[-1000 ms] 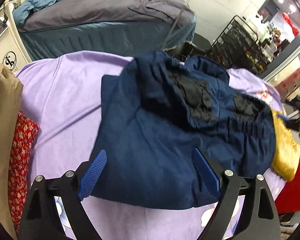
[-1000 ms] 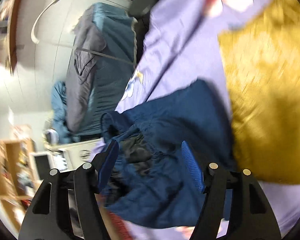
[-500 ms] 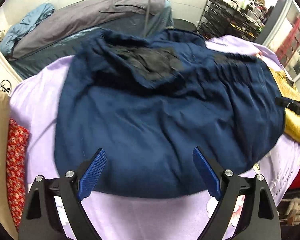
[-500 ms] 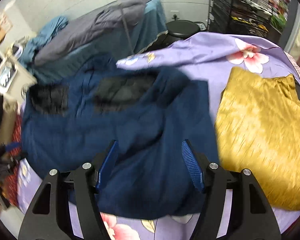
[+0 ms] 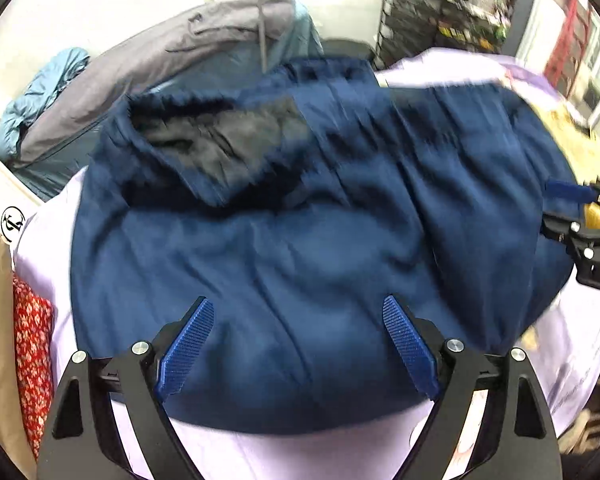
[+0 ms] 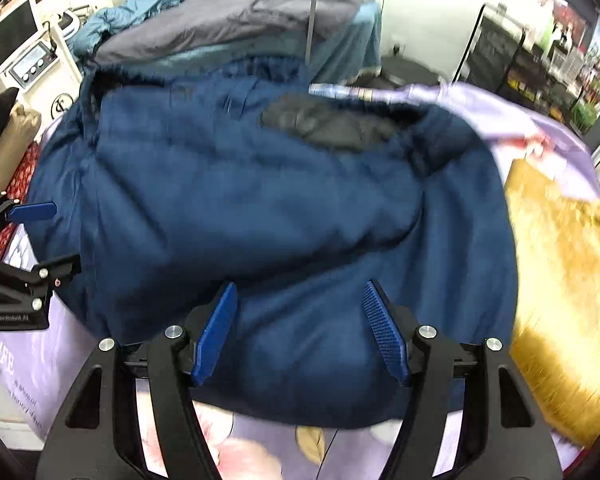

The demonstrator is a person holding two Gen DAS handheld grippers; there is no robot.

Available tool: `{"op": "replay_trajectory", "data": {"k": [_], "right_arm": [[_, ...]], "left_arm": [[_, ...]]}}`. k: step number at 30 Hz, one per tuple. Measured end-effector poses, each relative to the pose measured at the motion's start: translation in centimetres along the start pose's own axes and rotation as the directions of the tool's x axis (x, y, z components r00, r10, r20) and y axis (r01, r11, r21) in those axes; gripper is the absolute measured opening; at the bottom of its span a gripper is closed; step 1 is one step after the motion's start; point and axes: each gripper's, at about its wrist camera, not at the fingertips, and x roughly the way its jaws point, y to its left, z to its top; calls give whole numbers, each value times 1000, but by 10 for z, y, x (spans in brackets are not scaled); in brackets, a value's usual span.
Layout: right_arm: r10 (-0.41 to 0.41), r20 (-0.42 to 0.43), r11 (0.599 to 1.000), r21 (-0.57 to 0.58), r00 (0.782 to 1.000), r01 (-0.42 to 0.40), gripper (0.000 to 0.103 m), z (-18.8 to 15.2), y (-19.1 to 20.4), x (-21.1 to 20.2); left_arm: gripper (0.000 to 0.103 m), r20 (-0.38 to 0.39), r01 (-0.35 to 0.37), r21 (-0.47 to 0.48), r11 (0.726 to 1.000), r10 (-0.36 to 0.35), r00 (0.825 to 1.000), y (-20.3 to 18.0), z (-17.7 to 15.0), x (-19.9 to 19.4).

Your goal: Fold large clothes

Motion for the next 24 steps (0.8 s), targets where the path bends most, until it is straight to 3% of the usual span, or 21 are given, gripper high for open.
{"op": "replay_trajectory", "data": {"k": [6, 10, 12, 15, 16, 17, 18, 19, 20, 22, 24], "right_arm": [[-74, 33, 996, 62, 997, 72, 67, 41, -43, 3], [-133, 23, 983, 132, 991, 129, 71, 66, -78, 16], [-140, 11, 981, 136, 990, 137, 71, 69, -89, 24], [-140, -2, 986, 96, 990, 140, 69, 71, -91, 33], [-120, -3, 991, 58, 993, 120, 65, 73, -89, 36], [-112, -15, 993, 19, 994, 112, 46, 74, -86, 40], [-119, -35, 992, -39, 992, 118, 18, 76, -81, 45], [-120, -42, 990, -82, 992, 116, 5, 77, -79, 47], [-100, -29, 992, -86, 995, 97, 0, 79, -82, 46], [-102, 1, 994, -37, 995, 102, 0, 87, -96, 40], [-166, 24, 985, 42, 986, 165, 0, 98, -120, 36]], "left_arm": [[85, 50, -101, -92, 991, 106, 993, 50, 36, 2], [87, 58, -186, -157, 970, 197, 979, 90, 63, 13], [87, 33, -198, -164, 966, 206, 978, 106, 67, 23], [87, 17, -164, -123, 979, 167, 986, 111, 76, 40], [86, 17, -156, -83, 984, 158, 987, 107, 79, 45], [77, 13, -151, -54, 987, 152, 988, 104, 82, 49], [68, 3, -144, -23, 989, 144, 990, 102, 87, 56], [50, -10, -143, -3, 990, 143, 990, 101, 91, 60], [39, -25, -141, 5, 990, 141, 990, 101, 97, 65], [32, -50, -142, -12, 990, 141, 989, 107, 107, 74], [28, -71, -153, -49, 987, 149, 986, 120, 113, 82]]}}
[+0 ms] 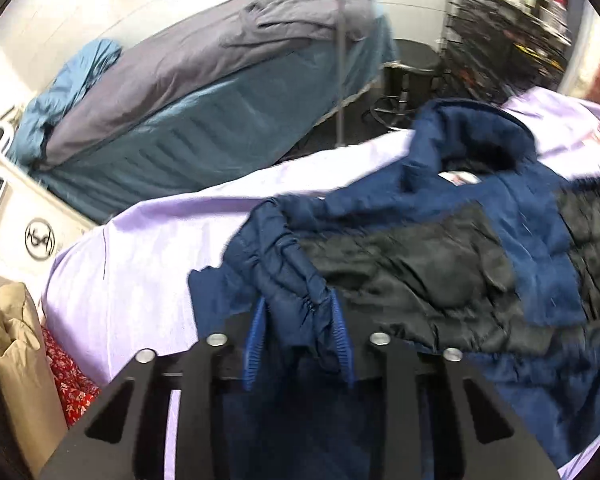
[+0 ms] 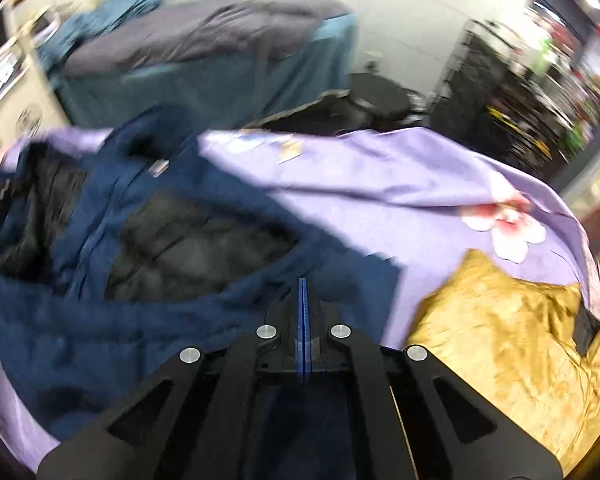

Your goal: Fold large clothes

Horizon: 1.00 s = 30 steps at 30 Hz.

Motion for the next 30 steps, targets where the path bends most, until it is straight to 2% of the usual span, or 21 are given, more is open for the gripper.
{"op": "replay_trajectory", "data": {"k": [2, 4, 5, 7, 8, 9, 11, 12, 14, 16, 17, 18, 20, 21, 23, 25, 27, 30], "right_arm": [[-73, -16, 994, 79, 997, 74, 0, 11, -29, 9], [-75, -67, 985, 149, 995, 84, 0, 18, -49, 21], [-57, -80, 980, 185, 995, 71, 0, 20, -55, 23], [122, -75, 950, 297, 990, -95, 1, 18, -65, 24], [182, -73, 936, 318, 981, -150, 11, 15, -64, 23], [211, -77, 932, 315, 974, -177, 41, 11, -59, 21], [188, -46, 949, 265, 981, -170, 85, 5, -49, 12], [198, -19, 959, 210, 980, -190, 85, 0, -40, 6], [233, -56, 967, 123, 971, -225, 85, -6, -22, 7], [247, -111, 969, 50, 963, -243, 72, -11, -4, 13], [196, -152, 980, 9, 969, -197, 40, -14, 2, 19], [173, -168, 984, -10, 971, -177, 14, -13, 3, 22], [191, -112, 981, 9, 975, -192, 14, -8, -7, 15], [150, -77, 987, 75, 986, -144, 13, -2, -24, 13], [138, -71, 961, 252, 988, -116, 12, -2, -62, 24], [141, -104, 940, 327, 984, -100, 11, -6, -76, 43], [84, -160, 966, 256, 984, -41, 11, -9, -61, 60], [39, -202, 972, 234, 979, 10, 12, -11, -47, 79]], "left_arm": [[26, -31, -10, -68, 998, 8, 999, 15, 9, 15], [26, -62, -1, -140, 990, -8, 998, 31, 16, 29], [26, -79, 14, -182, 983, -29, 996, 38, 20, 35], [26, -91, 26, -214, 976, -46, 995, 42, 26, 43], [26, -94, 19, -203, 979, -38, 995, 40, 28, 45], [26, -98, 11, -184, 983, -29, 995, 37, 30, 46], [26, -99, -5, -144, 990, -9, 995, 30, 32, 48], [26, -96, -5, -139, 990, -8, 995, 30, 31, 48], [26, -90, 2, -142, 990, -15, 996, 31, 30, 47], [26, -93, -1, -136, 991, -12, 996, 30, 32, 49], [26, -97, -3, -134, 991, -10, 995, 30, 31, 48], [26, -99, -4, -135, 991, -10, 995, 31, 29, 46], [26, -109, -8, -135, 991, -6, 994, 31, 32, 49], [26, -112, -12, -136, 991, -4, 994, 33, 32, 50], [26, -118, -16, -143, 990, -1, 993, 34, 34, 54], [26, -129, -11, -151, 988, -8, 992, 34, 37, 59], [26, -167, -36, -152, 988, 11, 986, 32, 43, 69], [31, -184, -84, -122, 989, 60, 981, 27, 47, 76]]}}
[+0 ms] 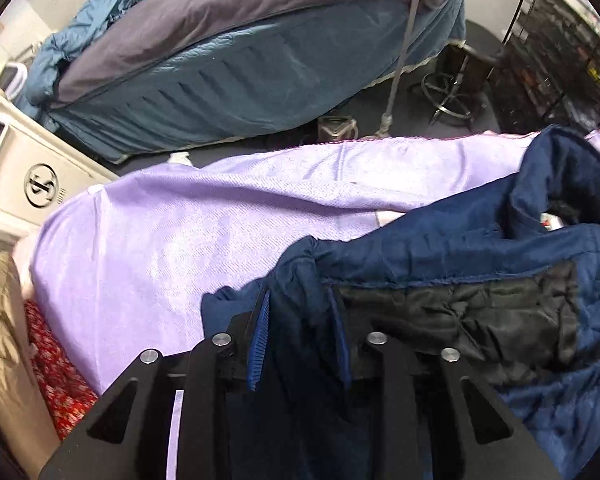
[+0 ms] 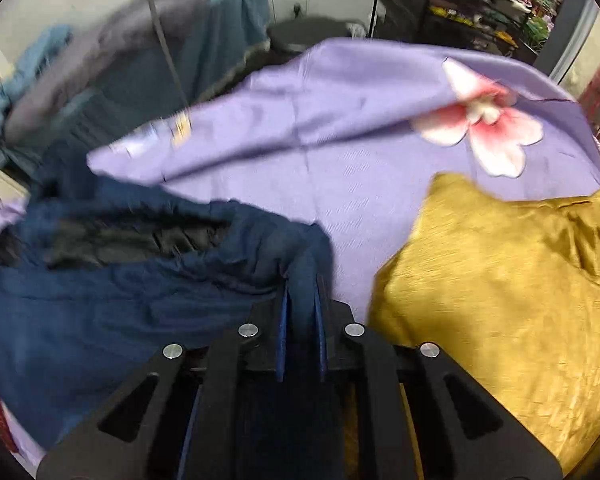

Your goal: Fold large clothes

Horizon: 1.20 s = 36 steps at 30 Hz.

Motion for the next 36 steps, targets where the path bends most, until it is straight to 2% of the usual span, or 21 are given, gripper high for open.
{"op": "replay_trajectory", "data": {"k": [3, 5, 6, 7, 8, 9, 12, 14, 16, 17, 19, 21, 23, 27, 31, 34, 36], "right_arm": [[-19, 0, 1000, -8, 1000, 19, 15, -2, 4, 5], [-17, 3, 999, -28, 1000, 17, 18, -2, 3, 6], [-27, 11, 999, -36, 1000, 27, 27, -5, 3, 3], [-57, 22, 998, -40, 998, 58, 36, -6, 1, -2], [-80, 36, 996, -27, 996, 81, 56, -7, -4, -7], [-66, 46, 998, -8, 997, 67, 63, -5, -13, -10], [-11, 68, 998, 60, 998, 7, 63, -6, -23, -28], [-19, 95, 998, 61, 995, 13, 65, -9, -16, -44], [-17, 139, 999, 44, 990, 11, 68, -19, -5, -65], [-7, 158, 1000, 28, 987, 3, 76, -25, 0, -75], [3, 183, 1000, -3, 983, -3, 78, -38, 9, -87], [6, 186, 999, -45, 983, 3, 78, -53, 16, -96], [4, 171, 998, -69, 985, 8, 78, -63, 17, -100], [103, 101, 994, -53, 989, -98, 78, -101, 14, -108], [154, 11, 987, -46, 988, -153, 78, -144, 9, -103], [173, -33, 985, -20, 984, -174, 78, -170, 3, -94], [175, -59, 983, -34, 983, -178, 78, -181, 5, -88]], "left_arm": [[42, 3, -29, 13, 999, 29, 1000, 1, 0, 5], [52, 13, 1, -38, 999, -1, 1000, 12, 0, 2], [56, 33, 22, -85, 996, -20, 999, 22, 0, -4], [65, 61, 32, -138, 990, -23, 998, 34, -1, -11], [71, 92, 35, -185, 982, -19, 996, 44, -3, -20], [71, 124, 45, -220, 974, -18, 992, 54, -5, -30], [74, 192, 94, -251, 963, -46, 980, 70, -14, -59], [75, 239, 78, -203, 976, -28, 971, 67, -26, -79], [82, 277, 30, -131, 991, 7, 961, 57, -43, -93], [83, 274, 17, -114, 993, 15, 962, 55, -49, -94], [83, 257, 24, -112, 993, 6, 966, 58, -63, -94], [83, 234, 50, -154, 987, -13, 972, 69, -75, -94], [87, 233, 104, -211, 972, -54, 971, 84, -91, -98], [90, 231, 237, -236, 943, -182, 956, 99, -144, -102], [90, 184, 298, -246, 922, -258, 949, 103, -200, -96], [91, 166, 361, -290, 886, -325, 931, 107, -225, -85], [91, 165, 381, -299, 875, -346, 923, 105, -233, -77]]}}
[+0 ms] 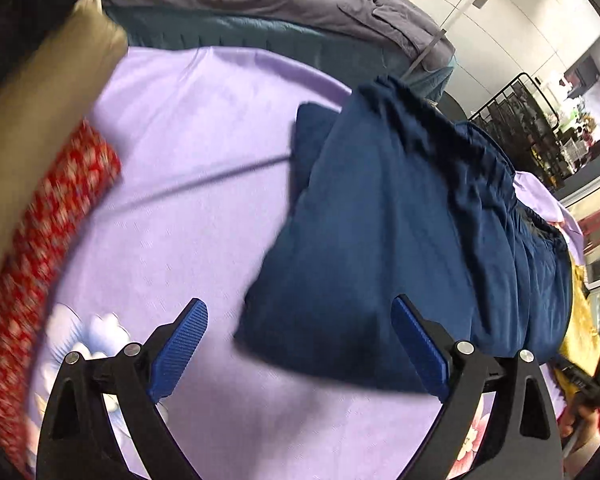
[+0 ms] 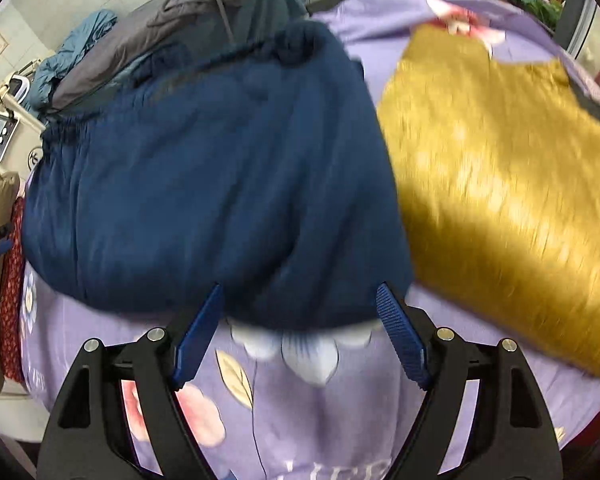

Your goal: Fold large clothes

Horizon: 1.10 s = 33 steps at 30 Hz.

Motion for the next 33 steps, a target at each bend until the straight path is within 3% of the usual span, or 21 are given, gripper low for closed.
{"op": "replay_trajectory", "data": {"k": [4, 6, 7, 8, 9, 11, 12, 14, 21, 24, 28, 33], "right_arm": [[11, -58, 1000, -14, 998, -12, 78, -6, 6, 25], [-7, -37, 1000, -18, 999, 6, 76, -2, 12, 31], [-25, -34, 1000, -16, 999, 24, 73, 1, 14, 35], [-39, -39, 999, -9, 998, 39, 62, 3, 15, 38], [-35, -41, 999, -4, 999, 34, 43, 4, 15, 38], [-16, -41, 1000, -25, 999, 15, 28, 8, 20, 31], [-18, -39, 999, -42, 999, 16, 23, 8, 25, 27], [-3, -31, 997, -75, 1000, 1, 19, 8, 34, 8], [51, -90, 964, -256, 995, -73, 14, 8, 66, -56], [76, -141, 959, -262, 987, -111, 14, -10, 70, -63], [100, -179, 966, -219, 979, -139, 14, -29, 56, -64], [87, -207, 978, -167, 974, -123, 14, -62, 40, -56]], "left_arm": [[88, -22, 27, 55, 998, -26, 999, -17, -1, 23], [81, -21, -26, 108, 994, 29, 999, -31, 4, 38], [69, -34, -24, 105, 994, 28, 999, -33, 7, 43], [59, -44, -19, 91, 996, 24, 999, -34, 11, 47], [53, -56, -13, 77, 997, 17, 998, -35, 15, 48], [36, -77, -2, 104, 995, 10, 997, -39, 22, 44], [32, -87, 0, 126, 992, 11, 996, -41, 23, 40], [20, -116, 14, 174, 985, 6, 993, -44, 25, 28], [17, -185, 46, 167, 985, -15, 983, -27, 30, -13], [17, -201, 19, 179, 984, 18, 979, -24, 13, -23], [17, -249, 25, 123, 992, 7, 969, -9, -34, -39], [17, -268, 3, 79, 997, 18, 963, 3, -65, -33]]}}
